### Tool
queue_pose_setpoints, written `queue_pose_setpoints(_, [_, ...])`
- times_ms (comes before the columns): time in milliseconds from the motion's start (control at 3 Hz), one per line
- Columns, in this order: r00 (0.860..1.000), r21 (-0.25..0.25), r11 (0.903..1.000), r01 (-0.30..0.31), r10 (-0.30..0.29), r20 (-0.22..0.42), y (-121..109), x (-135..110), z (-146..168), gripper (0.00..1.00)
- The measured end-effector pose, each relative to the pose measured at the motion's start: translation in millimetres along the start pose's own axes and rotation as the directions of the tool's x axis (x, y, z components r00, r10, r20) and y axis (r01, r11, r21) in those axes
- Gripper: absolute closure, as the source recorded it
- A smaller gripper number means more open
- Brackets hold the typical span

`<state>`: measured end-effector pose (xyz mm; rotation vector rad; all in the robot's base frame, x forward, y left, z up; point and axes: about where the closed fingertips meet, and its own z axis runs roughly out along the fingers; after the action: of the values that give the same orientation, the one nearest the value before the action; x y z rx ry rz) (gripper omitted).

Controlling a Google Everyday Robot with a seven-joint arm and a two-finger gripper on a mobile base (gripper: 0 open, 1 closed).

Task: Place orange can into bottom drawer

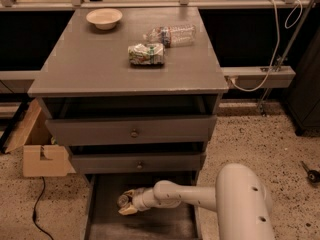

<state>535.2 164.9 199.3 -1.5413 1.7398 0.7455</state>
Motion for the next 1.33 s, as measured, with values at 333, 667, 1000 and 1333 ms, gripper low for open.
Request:
queue_pose_setpoints(333, [1.0, 0.002, 1.0, -0.003, 0.003, -0.017, -3.6, 8.6, 5.6, 0.83])
queue_pose_setpoints(667, [1.0, 0.002, 1.0, -0.003, 0.003, -0.017, -3.6, 8.6, 5.7, 0.6])
queue_pose_setpoints(1000, [1.0, 0.002, 1.0, -0.003, 0.003, -0.017, -3.6, 8.6, 5.7, 0.37])
queue_pose_setpoints(1333, [1.0, 0.002, 1.0, -0.003, 0.003, -0.017, -3.5, 8.6, 5.7, 0.13])
